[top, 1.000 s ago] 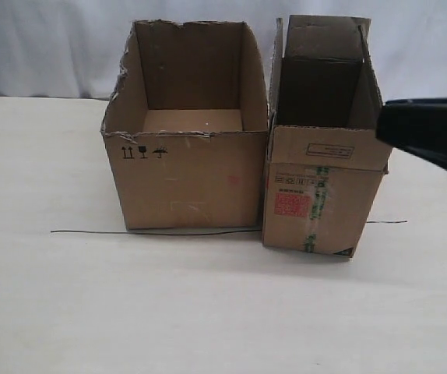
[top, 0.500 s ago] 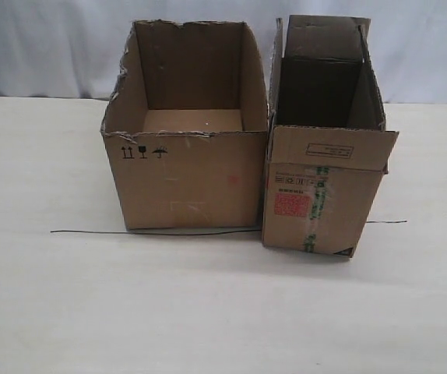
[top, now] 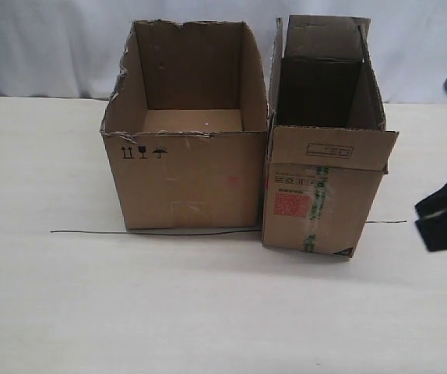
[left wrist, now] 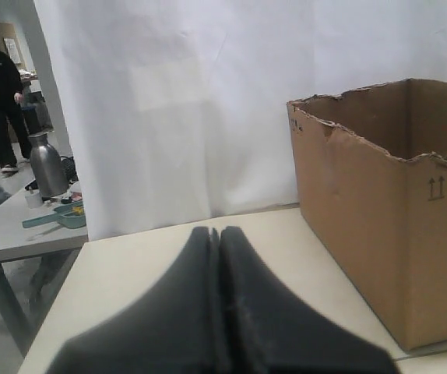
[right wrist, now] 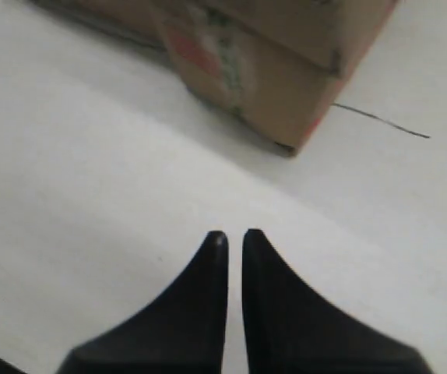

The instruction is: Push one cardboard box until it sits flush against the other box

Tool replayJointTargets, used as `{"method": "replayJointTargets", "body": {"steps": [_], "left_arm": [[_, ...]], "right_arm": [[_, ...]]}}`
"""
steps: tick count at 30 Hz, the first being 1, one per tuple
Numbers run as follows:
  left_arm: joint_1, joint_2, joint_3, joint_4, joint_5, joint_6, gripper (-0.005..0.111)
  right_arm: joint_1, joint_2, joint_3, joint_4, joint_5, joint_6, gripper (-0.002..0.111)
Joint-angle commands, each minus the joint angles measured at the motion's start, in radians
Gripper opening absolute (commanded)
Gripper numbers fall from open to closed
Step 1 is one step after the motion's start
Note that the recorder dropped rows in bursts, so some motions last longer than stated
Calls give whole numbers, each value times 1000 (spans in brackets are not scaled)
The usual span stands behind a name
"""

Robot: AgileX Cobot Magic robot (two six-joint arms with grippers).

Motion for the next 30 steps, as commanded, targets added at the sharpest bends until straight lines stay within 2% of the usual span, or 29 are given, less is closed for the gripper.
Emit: {"method": "replayJointTargets", "body": {"steps": [1, 4, 10, 18, 26, 30], "left_arm": [[3, -2, 3, 2, -3, -4, 0], [3, -2, 3, 2, -3, -4, 0], [3, -2, 3, 2, -1, -4, 0], [3, -2, 3, 0, -3, -4, 0], [3, -2, 3, 0, -3, -4, 0], [3, -2, 3, 0, -3, -4, 0]], "right_arm": [[142, 38, 108, -1, -192, 39, 5], [147, 131, 123, -87, -282, 112, 5], [147, 322, 121, -135, -494, 166, 5], [138, 385, 121, -221, -599, 217, 5], [48, 390, 121, -221, -668, 217, 5], [36, 390, 121, -221, -703, 217, 5]]}}
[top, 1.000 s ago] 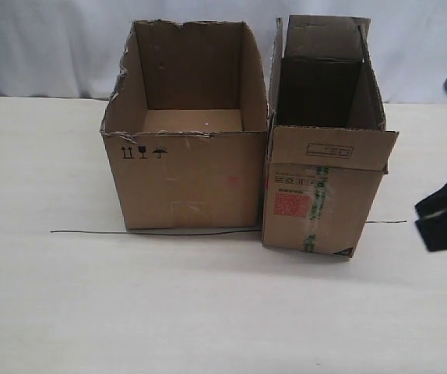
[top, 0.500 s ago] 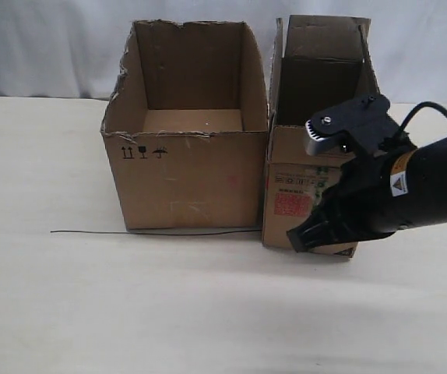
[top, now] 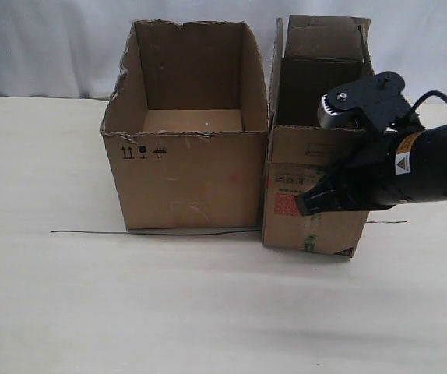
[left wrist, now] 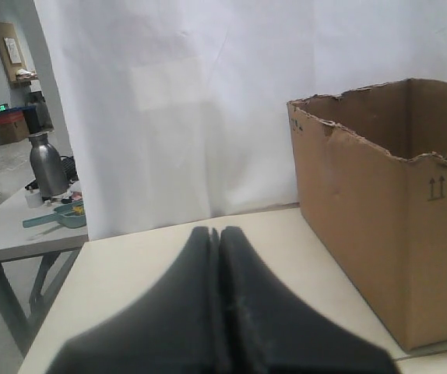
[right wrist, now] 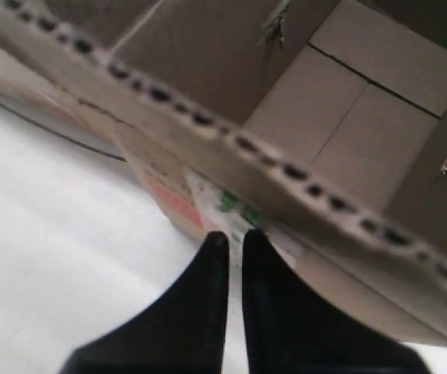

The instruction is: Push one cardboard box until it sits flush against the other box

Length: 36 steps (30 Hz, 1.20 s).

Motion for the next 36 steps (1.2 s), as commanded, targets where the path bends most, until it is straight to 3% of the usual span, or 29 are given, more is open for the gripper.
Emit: {"method": "replayJointTargets", "body": {"steps": [1, 19, 29, 32, 36], "left_arm": [[3, -2, 3, 0, -3, -4, 0], [3, -2, 3, 2, -3, -4, 0], [3, -2, 3, 2, -3, -4, 0], [3, -2, 3, 2, -3, -4, 0], [3, -2, 3, 2, -3, -4, 0]], "right_arm": [[-14, 0, 3, -11, -67, 1, 5], [-14, 87, 3, 8, -207, 1, 5], [-18, -227, -2, -30, -110, -7, 5], [-78, -306, -35, -30, -110, -7, 5], [-245, -310, -82, -17, -108, -7, 5]]}}
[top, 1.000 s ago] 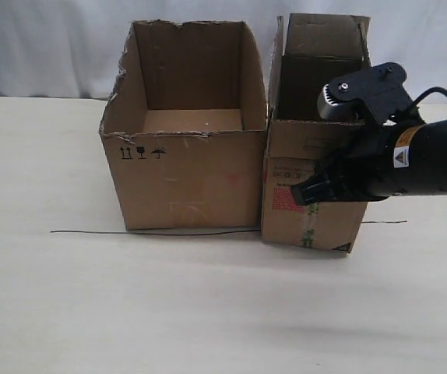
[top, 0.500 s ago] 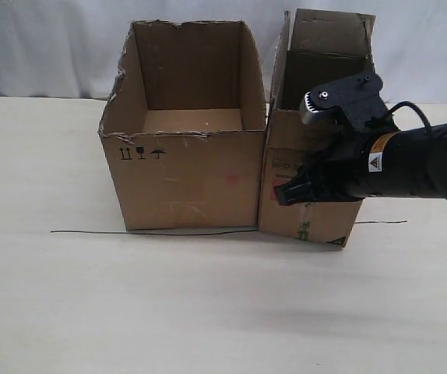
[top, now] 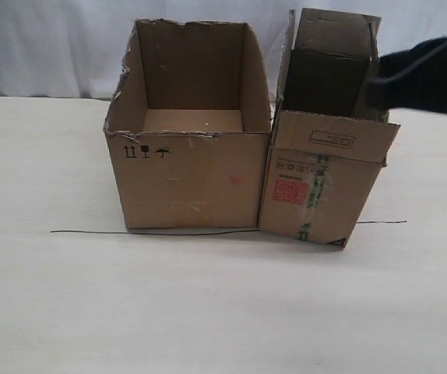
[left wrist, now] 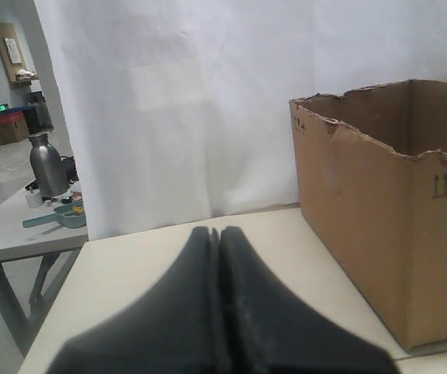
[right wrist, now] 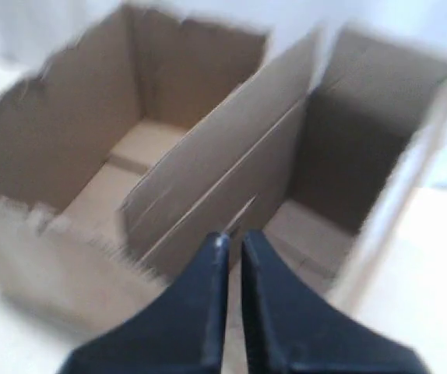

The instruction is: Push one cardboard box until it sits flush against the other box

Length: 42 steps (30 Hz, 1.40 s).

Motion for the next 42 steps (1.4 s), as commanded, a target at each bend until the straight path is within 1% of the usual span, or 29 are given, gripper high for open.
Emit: {"method": "replayJointTargets", "body": {"steps": [1, 5, 7, 12, 16, 19, 22, 23, 26, 27, 31, 33, 35, 38, 39, 42], "left_arm": [[3, -2, 3, 2, -3, -4, 0], [3, -2, 3, 2, -3, -4, 0], [3, -2, 3, 2, -3, -4, 0], [3, -2, 3, 2, -3, -4, 0], [3, -2, 3, 2, 0, -4, 0], [3, -2, 3, 0, -3, -4, 0], [3, -2, 3, 0, -3, -4, 0], [3, -2, 3, 0, -3, -4, 0], [3, -2, 3, 0, -3, -4, 0], [3, -2, 3, 0, -3, -4, 0], [3, -2, 3, 0, -3, -4, 0], [3, -2, 3, 0, -3, -4, 0], [3, -2, 3, 0, -3, -4, 0], [3, -2, 3, 0, -3, -4, 0], [3, -2, 3, 0, -3, -4, 0], [3, -2, 3, 0, -3, -4, 0]], "right_arm": [[-185, 10, -47, 10, 5, -7, 5], [-374, 113, -80, 33, -17, -9, 5], [-449, 190, -82, 72, -71, -9, 5], [-557, 432, -103, 141, -214, -9, 5], [-591, 648, -193, 184, -255, -9, 5], [-585, 793, -260, 234, -288, -9, 5], [-576, 880, -311, 236, -332, -9, 5], [-576, 894, -320, 222, -347, -9, 5], [-581, 912, -349, 100, -379, -43, 5], [-587, 915, -364, 87, -361, -43, 5], [-605, 917, -435, 162, -226, -28, 5], [-605, 919, -468, 162, -166, -53, 5], [-602, 923, -509, 162, -105, -143, 5], [-602, 931, -582, 162, 30, -405, 5], [-610, 942, -606, 162, 84, -462, 5], [-633, 985, -685, 164, 259, -504, 5]]}}
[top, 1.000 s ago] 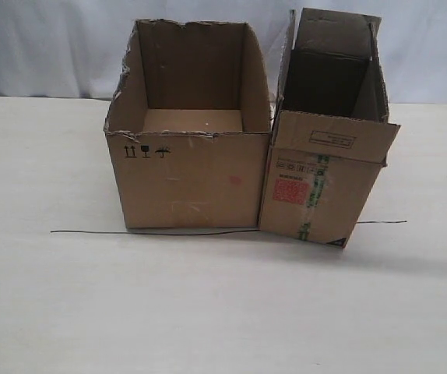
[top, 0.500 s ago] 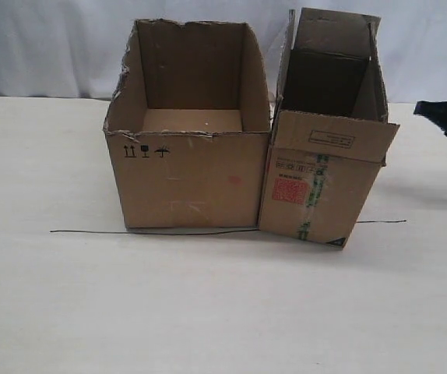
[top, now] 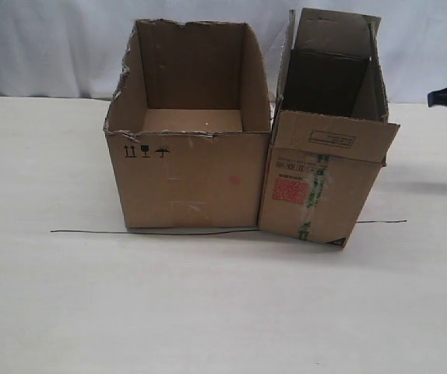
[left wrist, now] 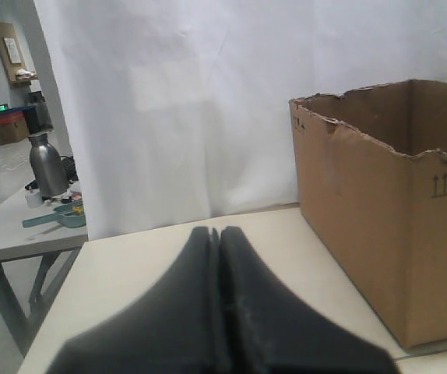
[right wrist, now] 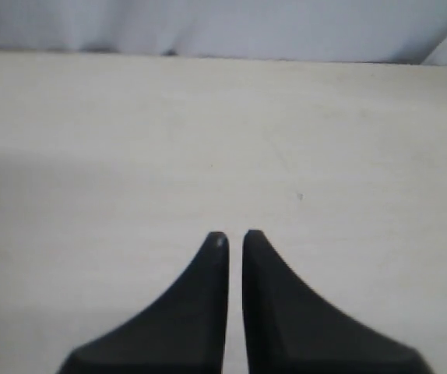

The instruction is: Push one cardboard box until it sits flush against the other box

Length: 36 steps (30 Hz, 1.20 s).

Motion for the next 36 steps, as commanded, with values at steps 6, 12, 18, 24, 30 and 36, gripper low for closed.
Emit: {"method": "replayJointTargets", "body": {"steps": [6, 12, 18, 24, 30, 36], "left_arm": [[3, -2, 3, 0, -3, -4, 0], [3, -2, 3, 1, -4, -4, 0], [3, -2, 3, 1, -4, -4, 0], [3, -2, 3, 1, -4, -4, 0], [3, -2, 3, 1, -4, -4, 0], [3, -2, 3, 1, -4, -4, 0]], "right_arm": [[-140, 136, -200, 572, 424, -306, 5], [-198, 203, -113, 1322, 472, -756, 5], [-139, 294, -115, 1573, 472, -921, 5], [-52, 394, -217, 1641, 517, -947, 5], [-38, 428, -267, 1673, 517, -947, 5], [-8, 478, -299, 1753, 521, -997, 5]]}}
